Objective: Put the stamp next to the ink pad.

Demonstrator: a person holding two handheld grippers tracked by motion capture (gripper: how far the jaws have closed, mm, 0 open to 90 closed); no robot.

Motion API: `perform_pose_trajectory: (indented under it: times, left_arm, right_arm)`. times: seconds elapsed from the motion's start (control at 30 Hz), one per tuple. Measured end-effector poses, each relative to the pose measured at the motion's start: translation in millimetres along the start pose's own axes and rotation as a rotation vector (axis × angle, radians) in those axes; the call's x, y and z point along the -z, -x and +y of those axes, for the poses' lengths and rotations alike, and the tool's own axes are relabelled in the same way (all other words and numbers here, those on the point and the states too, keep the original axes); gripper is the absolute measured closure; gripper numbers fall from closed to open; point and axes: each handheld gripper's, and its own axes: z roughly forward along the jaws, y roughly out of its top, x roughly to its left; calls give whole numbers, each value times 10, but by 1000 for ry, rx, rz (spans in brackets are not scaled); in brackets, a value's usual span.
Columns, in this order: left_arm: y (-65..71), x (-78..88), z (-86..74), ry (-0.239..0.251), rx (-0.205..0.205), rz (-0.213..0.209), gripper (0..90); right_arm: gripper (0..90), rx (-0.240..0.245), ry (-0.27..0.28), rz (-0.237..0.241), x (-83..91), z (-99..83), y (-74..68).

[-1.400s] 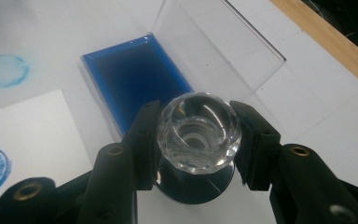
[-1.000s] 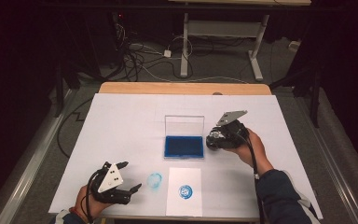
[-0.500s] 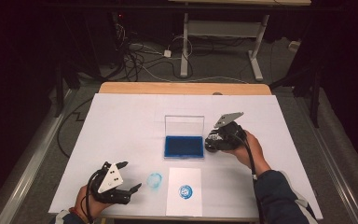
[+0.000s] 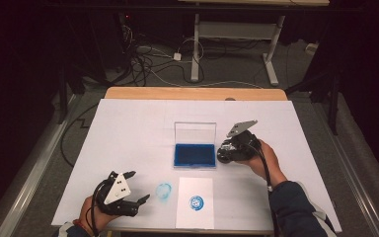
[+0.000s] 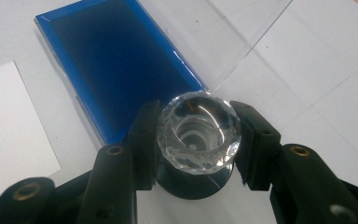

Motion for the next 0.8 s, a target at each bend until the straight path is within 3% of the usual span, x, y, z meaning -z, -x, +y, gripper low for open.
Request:
perform_pose_trajectory:
  times: [0.3,0.57,0.8]
  left_arm:
    - [1,-1,2,-3,-3,1,148]
    - [3,-4,4,-3,-5,-1,148]
    - [3,-6,4,-4,-5,-1,148]
  right_arm:
    - [555,-7,-6,1,-16,-16,13]
    - [481,-21,16,-2,10,-17,18]
    - [412,-12,98,-39,104,4,2]
